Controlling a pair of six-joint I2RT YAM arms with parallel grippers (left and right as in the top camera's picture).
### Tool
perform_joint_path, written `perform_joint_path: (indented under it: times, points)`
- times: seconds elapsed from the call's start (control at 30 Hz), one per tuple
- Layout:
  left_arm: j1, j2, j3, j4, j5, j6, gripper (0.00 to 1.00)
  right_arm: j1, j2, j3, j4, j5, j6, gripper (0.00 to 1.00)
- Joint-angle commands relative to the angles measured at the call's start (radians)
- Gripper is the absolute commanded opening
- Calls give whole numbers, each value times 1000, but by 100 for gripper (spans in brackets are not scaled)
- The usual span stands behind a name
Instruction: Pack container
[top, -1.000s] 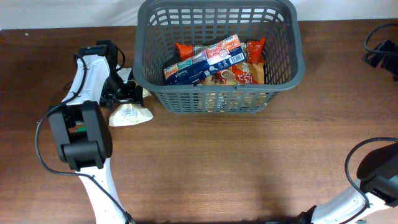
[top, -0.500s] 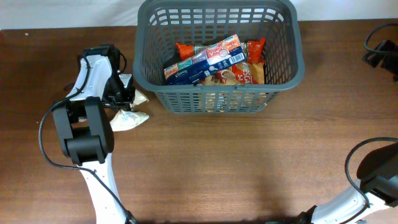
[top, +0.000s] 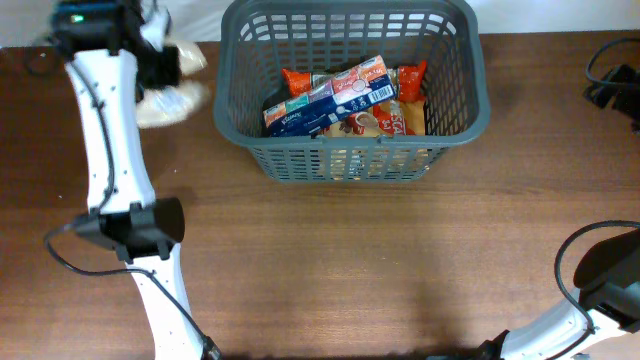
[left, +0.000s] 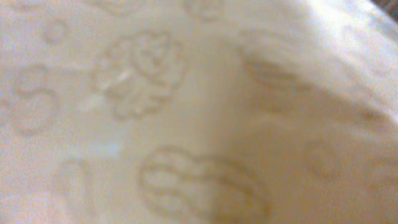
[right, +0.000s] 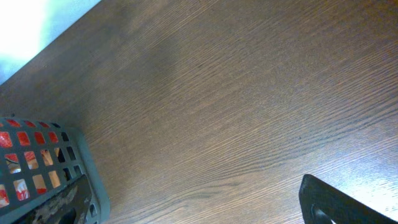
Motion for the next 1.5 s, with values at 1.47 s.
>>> perform_joint_path:
  times: [1.47]
  points:
    - [-658, -145, -519, 594, 298, 871, 2, 2, -27, -7, 3, -12, 8, 99]
